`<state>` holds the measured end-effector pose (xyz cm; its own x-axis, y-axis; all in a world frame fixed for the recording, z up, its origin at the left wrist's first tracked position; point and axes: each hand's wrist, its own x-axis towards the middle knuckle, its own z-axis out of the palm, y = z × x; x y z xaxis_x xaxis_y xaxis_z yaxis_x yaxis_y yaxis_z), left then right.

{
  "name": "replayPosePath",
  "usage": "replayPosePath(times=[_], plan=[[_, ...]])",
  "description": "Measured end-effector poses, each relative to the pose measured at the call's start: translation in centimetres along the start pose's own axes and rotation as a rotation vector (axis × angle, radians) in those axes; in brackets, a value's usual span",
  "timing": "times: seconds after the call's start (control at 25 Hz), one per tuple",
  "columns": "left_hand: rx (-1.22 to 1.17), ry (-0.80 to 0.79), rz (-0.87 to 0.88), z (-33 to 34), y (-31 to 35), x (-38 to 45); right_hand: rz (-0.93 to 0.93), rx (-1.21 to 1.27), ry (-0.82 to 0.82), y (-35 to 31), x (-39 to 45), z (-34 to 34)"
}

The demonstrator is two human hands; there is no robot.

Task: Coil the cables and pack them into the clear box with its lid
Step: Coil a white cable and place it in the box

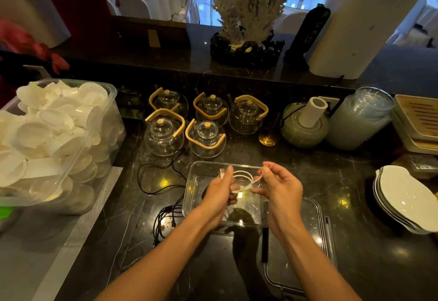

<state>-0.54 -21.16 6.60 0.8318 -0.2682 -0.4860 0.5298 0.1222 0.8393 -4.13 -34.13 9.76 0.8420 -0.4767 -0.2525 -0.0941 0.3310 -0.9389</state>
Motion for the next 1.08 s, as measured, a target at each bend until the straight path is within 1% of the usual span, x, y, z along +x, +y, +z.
replayPosePath(times=[0.16,0.24,0.28,0.32,0.4,0.44,0.52,0.6,0.68,0.76,0.84,0.96,1.04,1.08], plan=[[0.284,-0.132,0.205,0.6,0.9,-0.4,0.324,-0.030,-0.079,0.7,1.3,-0.8],[0.367,-0.167,0.265,0.7,1.4,-0.4,0.449,-0.065,-0.129,1.4,1.7,-0.9],[0.407,-0.152,0.283,0.7,1.6,-0.4,0.490,-0.073,-0.157,1.7,1.8,-1.0],[0.452,-0.102,0.304,0.6,1.7,-0.3,0.517,-0.064,-0.196,1.8,1.8,-1.0],[0.552,0.043,0.341,0.2,1.4,0.0,0.533,-0.010,-0.295,1.8,1.6,-1.0],[0.592,0.092,0.346,-0.1,1.1,0.3,0.526,0.013,-0.346,1.7,1.4,-0.9],[0.621,0.126,0.333,-0.4,0.7,0.5,0.497,0.040,-0.416,1.7,0.9,-0.8],[0.575,0.150,0.341,-0.3,0.6,0.6,0.464,0.066,-0.460,1.6,0.3,-0.5],[0.485,0.167,0.354,-0.3,0.6,0.8,0.419,0.031,-0.482,1.4,-0.1,-0.2],[0.415,0.169,0.313,-0.4,0.7,1.1,0.341,-0.109,-0.458,1.5,-0.3,0.1],[0.401,0.146,0.270,-0.8,0.6,1.3,0.243,-0.235,-0.400,1.8,-0.5,0.4],[0.451,0.128,0.249,-1.2,0.5,1.3,0.124,-0.334,-0.319,2.3,-0.6,0.6],[0.448,0.140,0.229,-1.5,0.3,1.4,0.076,-0.371,-0.326,2.6,-0.5,0.5],[0.421,0.129,0.193,-1.5,0.3,1.5,0.059,-0.368,-0.345,2.6,-0.5,0.4]])
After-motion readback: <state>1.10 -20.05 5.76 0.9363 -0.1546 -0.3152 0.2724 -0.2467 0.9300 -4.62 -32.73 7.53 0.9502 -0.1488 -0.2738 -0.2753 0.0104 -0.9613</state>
